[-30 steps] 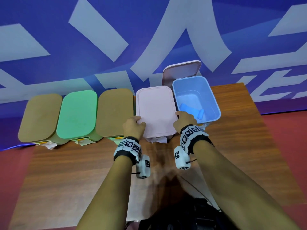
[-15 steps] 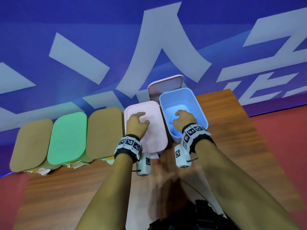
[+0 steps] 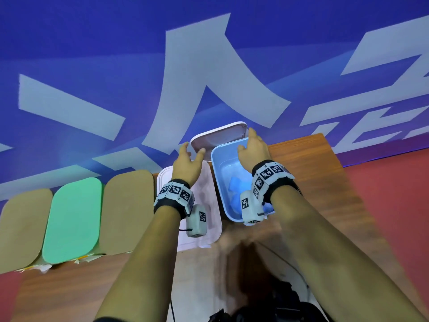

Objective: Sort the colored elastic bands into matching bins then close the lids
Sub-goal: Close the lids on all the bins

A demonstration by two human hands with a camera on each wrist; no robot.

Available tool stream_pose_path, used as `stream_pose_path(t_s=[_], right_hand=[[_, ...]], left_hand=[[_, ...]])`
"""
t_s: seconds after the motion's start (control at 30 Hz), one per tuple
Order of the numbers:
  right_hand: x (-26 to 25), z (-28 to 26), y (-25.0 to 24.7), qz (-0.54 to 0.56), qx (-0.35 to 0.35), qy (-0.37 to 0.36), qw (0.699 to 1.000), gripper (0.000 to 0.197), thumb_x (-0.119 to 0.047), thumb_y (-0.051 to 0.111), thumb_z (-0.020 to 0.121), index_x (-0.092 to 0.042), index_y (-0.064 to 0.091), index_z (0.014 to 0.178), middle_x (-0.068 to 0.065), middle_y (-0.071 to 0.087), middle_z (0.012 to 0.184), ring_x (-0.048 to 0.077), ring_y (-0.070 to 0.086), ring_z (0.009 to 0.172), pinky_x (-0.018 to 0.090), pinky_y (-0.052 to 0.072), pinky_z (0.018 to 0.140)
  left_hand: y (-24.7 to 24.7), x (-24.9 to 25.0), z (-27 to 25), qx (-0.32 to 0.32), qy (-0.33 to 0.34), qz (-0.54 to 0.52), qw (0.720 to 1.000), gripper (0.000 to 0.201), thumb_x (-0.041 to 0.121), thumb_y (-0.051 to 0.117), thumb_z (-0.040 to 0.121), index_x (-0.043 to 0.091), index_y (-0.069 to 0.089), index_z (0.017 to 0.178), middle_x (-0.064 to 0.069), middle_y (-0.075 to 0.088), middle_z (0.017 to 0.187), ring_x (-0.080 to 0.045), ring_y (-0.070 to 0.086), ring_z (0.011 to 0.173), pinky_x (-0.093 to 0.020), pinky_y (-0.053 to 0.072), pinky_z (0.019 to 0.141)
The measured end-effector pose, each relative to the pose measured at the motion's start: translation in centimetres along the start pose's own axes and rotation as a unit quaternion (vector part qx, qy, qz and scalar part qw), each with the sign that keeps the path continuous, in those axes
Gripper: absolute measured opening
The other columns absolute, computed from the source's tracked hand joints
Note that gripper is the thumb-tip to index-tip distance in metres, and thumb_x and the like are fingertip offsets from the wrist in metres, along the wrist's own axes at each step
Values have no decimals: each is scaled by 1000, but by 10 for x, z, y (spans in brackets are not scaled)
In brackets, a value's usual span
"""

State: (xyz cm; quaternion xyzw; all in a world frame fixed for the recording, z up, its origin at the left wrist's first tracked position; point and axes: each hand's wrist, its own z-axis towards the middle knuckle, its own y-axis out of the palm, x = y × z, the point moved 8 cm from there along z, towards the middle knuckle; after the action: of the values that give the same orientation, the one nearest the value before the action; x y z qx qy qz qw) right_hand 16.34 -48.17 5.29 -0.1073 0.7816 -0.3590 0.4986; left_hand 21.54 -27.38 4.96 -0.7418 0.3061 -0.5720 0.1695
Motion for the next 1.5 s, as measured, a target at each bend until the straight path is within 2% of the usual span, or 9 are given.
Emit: stream_pose_path(t_s=[0.13, 0.3, 0.47, 0.63, 0.83, 1.03, 1.23, 1.33, 1.5], right_hand=[[-2, 21, 2, 68, 12, 4, 998, 60, -29, 44, 104, -11, 20, 156, 19, 42, 149, 36, 45, 133, 42, 38, 103], [-2, 38, 4, 138, 46, 6, 989, 50, -39, 39, 105, -18, 35, 149, 15, 47, 146, 34, 45, 132, 41, 37, 104], [13, 41, 3, 155, 84, 34, 984, 44, -43, 37, 104, -18, 43, 139, 11, 54, 138, 33, 51, 122, 41, 39, 99], [18, 27, -5, 160, 87, 34, 983, 41, -38, 37, 105, -18, 40, 140, 12, 56, 135, 32, 53, 121, 37, 39, 93], [20, 9, -31, 163, 103, 23, 981, 38, -35, 36, 105, -16, 41, 138, 12, 56, 134, 36, 54, 117, 39, 40, 90], [28, -12, -52, 177, 114, 20, 977, 33, -36, 34, 105, -14, 43, 129, 11, 63, 121, 36, 57, 105, 34, 36, 77], [40, -39, -59, 182, 111, 34, 976, 33, -38, 38, 104, -12, 42, 123, 8, 61, 108, 35, 57, 100, 34, 34, 74], [48, -54, -57, 180, 102, 38, 978, 36, -38, 41, 104, -9, 41, 125, 14, 61, 117, 36, 57, 104, 33, 35, 75], [69, -77, -50, 156, 80, 66, 982, 36, -36, 46, 101, -7, 41, 123, 19, 63, 113, 38, 59, 102, 35, 40, 73]], left_hand=[[7, 5, 17, 4, 2, -18, 1000, 57, 51, 43, 100, 24, 33, 149, -9, 50, 145, -26, 48, 132, -36, 35, 107], [7, 9, 29, 27, 21, -35, 999, 39, 50, 38, 102, 22, 52, 126, -1, 62, 107, -23, 57, 103, -28, 37, 87], [10, 3, 35, 49, 32, -51, 997, 32, 48, 38, 103, 23, 58, 108, 2, 65, 98, -20, 61, 96, -37, 49, 92], [12, 3, 24, 40, 39, -44, 997, 29, 45, 36, 103, 25, 57, 103, 3, 64, 96, -23, 60, 99, -45, 50, 95], [14, 21, 3, 25, 56, -49, 997, 28, 45, 37, 103, 25, 57, 105, 10, 63, 92, -18, 60, 96, -34, 46, 88], [16, 38, -21, 27, 78, -62, 995, 25, 44, 39, 103, 25, 56, 108, 14, 61, 91, -14, 59, 88, -29, 41, 79], [28, 26, -44, 4, 76, -94, 993, 20, 44, 44, 100, 30, 55, 108, 17, 59, 102, -11, 58, 96, -41, 48, 99], [34, 15, -59, -5, 66, -102, 993, 21, 42, 46, 100, 27, 55, 113, 10, 61, 114, -16, 57, 108, -44, 44, 105], [47, -1, -75, -16, 49, -106, 993, 22, 39, 49, 99, 25, 54, 115, 1, 63, 119, -20, 57, 110, -35, 42, 101]])
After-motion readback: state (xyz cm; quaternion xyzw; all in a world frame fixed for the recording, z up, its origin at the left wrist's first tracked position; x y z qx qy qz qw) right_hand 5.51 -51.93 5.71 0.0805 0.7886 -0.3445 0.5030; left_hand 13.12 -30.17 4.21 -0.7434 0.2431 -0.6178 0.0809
